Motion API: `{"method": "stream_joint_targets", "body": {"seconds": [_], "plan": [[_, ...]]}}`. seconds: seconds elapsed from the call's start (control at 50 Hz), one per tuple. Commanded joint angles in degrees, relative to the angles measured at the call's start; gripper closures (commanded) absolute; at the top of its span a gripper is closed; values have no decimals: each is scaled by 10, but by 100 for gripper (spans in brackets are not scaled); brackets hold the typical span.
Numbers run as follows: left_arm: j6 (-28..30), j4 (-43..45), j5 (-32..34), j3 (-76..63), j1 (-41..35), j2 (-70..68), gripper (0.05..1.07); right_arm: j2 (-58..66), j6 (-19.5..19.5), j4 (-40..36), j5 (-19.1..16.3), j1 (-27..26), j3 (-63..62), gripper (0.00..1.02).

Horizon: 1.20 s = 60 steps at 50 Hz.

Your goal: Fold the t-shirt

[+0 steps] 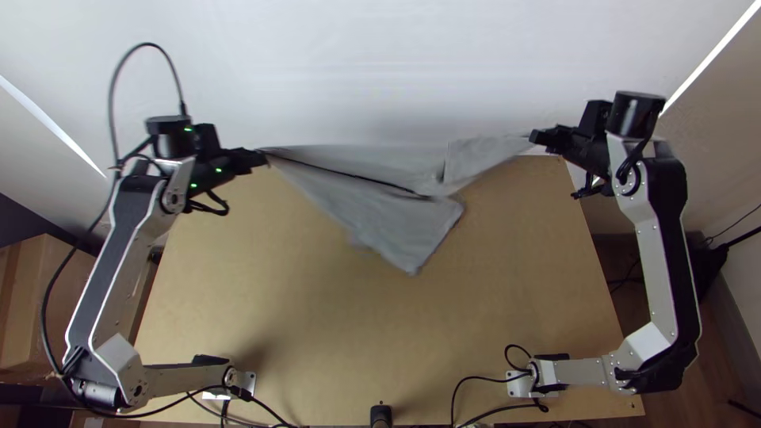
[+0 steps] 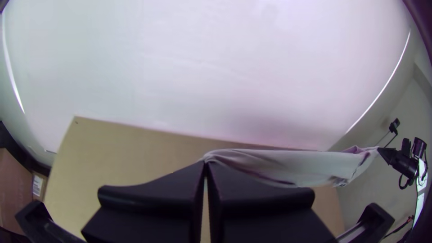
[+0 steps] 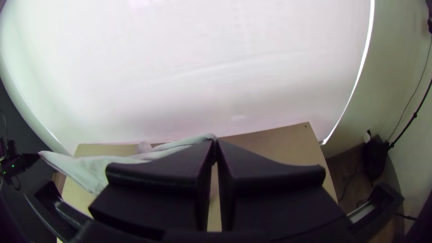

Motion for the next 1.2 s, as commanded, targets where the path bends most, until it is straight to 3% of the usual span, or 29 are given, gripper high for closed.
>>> {"method": "stream_joint_targets", "body": {"seconds": [0.0,0.26,0.44,0.56,0.8,0.94,1.06,1.18], "plan": [[36,-2,-24,42,34,-36,105,12,1,-3,6,15,67,100],[73,-12,-42,134,92,-67,105,3,27,38,6,27,182,100],[96,-12,-57,186,120,-95,105,-60,37,118,6,14,187,100],[112,-6,-83,203,124,-124,105,-104,37,128,1,15,184,100],[126,27,-108,201,135,-213,105,-227,45,162,-20,28,117,100],[126,48,-118,201,136,-265,105,-309,47,220,-21,66,50,100],[121,49,-118,199,136,-310,105,-360,49,225,-21,106,19,100],[119,35,-118,171,140,-352,105,-389,91,219,-21,113,-6,100]]}}
